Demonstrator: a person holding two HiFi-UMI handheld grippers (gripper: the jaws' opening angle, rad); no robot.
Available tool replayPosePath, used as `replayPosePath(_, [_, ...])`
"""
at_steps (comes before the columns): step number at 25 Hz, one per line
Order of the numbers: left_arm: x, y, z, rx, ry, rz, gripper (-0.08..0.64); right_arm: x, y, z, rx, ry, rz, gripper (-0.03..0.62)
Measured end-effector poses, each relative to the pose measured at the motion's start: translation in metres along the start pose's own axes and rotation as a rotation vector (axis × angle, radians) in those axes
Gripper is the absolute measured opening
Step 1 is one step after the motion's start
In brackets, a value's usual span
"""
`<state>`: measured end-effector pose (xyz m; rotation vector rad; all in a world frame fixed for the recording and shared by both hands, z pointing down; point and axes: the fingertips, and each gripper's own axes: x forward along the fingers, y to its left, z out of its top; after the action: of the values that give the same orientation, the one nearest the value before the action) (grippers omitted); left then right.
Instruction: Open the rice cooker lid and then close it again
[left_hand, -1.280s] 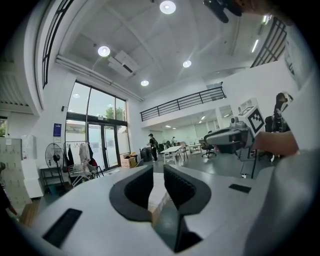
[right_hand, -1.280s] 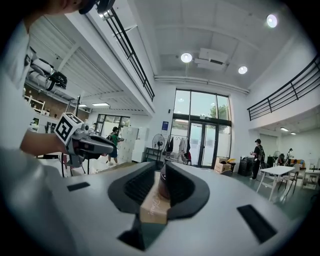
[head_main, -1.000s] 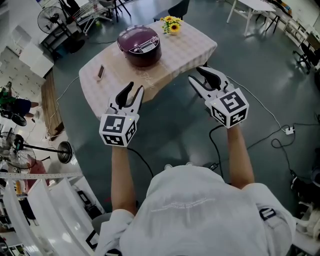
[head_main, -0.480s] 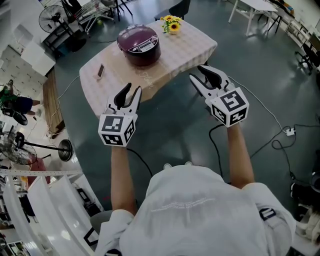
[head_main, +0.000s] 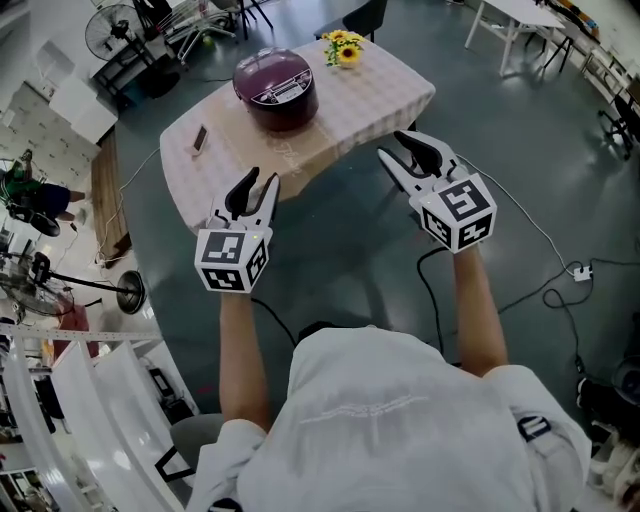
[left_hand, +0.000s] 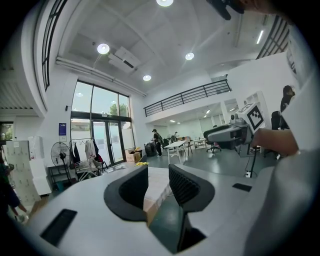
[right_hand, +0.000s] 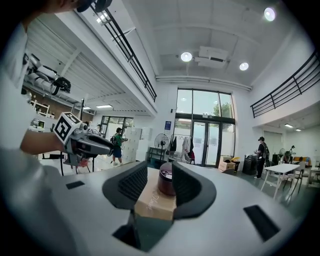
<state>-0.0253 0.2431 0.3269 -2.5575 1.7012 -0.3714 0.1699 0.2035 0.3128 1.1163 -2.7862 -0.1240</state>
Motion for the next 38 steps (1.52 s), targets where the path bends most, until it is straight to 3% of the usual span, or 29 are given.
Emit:
replayPosePath(10, [0.014, -0.001, -0.007, -0.022, 0.02, 0.036, 0.144, 0.002, -0.022, -0.01, -0.004, 0.013, 0.026, 0.167])
replayPosePath(17, [0.044, 0.021, -0.023, -0.04, 0.026, 0.029, 0.144, 0.036, -0.035, -0.02, -0.017, 0.03, 0.028, 0.169])
replayPosePath(26, [0.114, 0.095, -0.027, -0.029, 0.017, 0.051, 0.144, 0.126, -0.077, -0.016, -0.058, 0.058, 0.026, 0.169])
replayPosePath(38, [0.191, 0.207, -0.039, -0.078, 0.045, 0.078, 0.144, 0.269, -0.11, 0.003, -0.11, 0.106, 0.086, 0.172])
